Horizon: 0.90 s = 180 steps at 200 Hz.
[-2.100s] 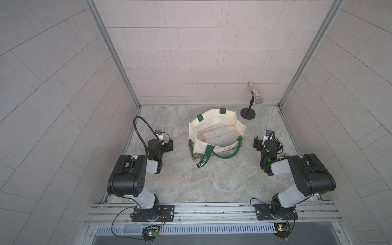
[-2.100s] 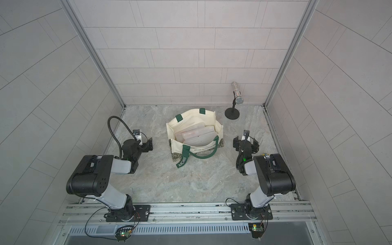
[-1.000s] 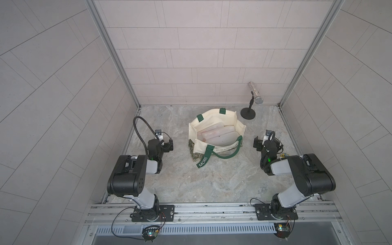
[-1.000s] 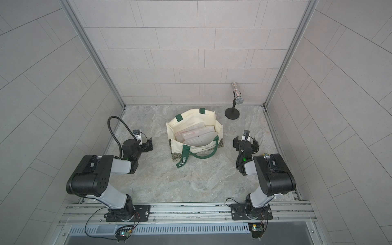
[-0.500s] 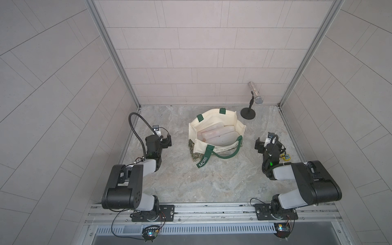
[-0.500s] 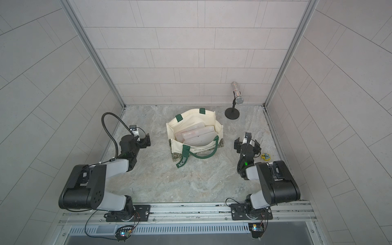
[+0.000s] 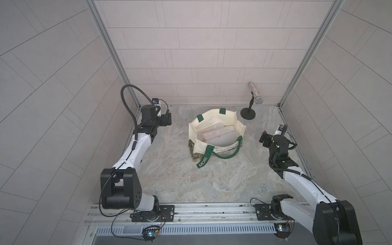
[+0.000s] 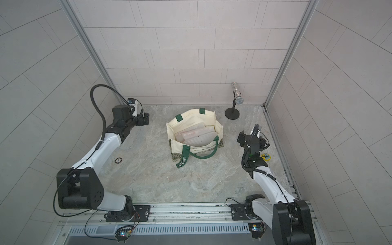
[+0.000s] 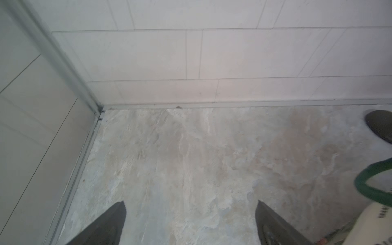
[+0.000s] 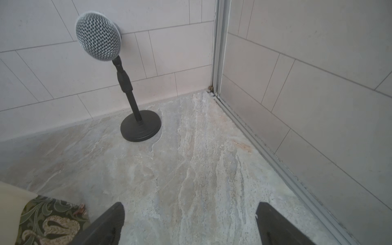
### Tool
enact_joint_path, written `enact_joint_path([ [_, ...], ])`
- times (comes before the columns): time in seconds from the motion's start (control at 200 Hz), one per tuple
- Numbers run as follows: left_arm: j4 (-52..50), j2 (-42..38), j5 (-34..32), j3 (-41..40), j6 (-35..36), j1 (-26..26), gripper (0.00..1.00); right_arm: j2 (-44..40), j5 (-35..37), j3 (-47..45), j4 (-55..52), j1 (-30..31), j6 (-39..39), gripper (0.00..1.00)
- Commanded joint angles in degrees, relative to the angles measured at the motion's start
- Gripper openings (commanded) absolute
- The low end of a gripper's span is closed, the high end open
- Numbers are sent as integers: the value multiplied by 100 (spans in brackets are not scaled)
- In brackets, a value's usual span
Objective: Take out the pencil case from the canvas bag
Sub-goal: Move the canvas bag to the center of the board.
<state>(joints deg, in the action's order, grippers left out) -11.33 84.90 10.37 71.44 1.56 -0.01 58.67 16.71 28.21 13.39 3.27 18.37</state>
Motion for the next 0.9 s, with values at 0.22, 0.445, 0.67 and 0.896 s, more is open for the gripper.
enact_joint_path([
  [0.22, -4490, 1528, 2191, 3829, 948, -103, 100, -141, -1109, 896, -2542, 16, 417, 99],
  [0.445, -6327, 2584, 2322, 6098, 1569, -597, 100, -159, -1739, 1281, -3247, 16, 614, 100],
  [0.67, -6565, 2881, 2409, 6387, 1625, -1159, 100, -165, -2235, 1347, -3432, 12, 706, 99],
  [0.896, -6621, 3285, 1494, 6674, 1274, -1860, 98, -135, -2484, 1416, -3667, 15, 677, 99],
])
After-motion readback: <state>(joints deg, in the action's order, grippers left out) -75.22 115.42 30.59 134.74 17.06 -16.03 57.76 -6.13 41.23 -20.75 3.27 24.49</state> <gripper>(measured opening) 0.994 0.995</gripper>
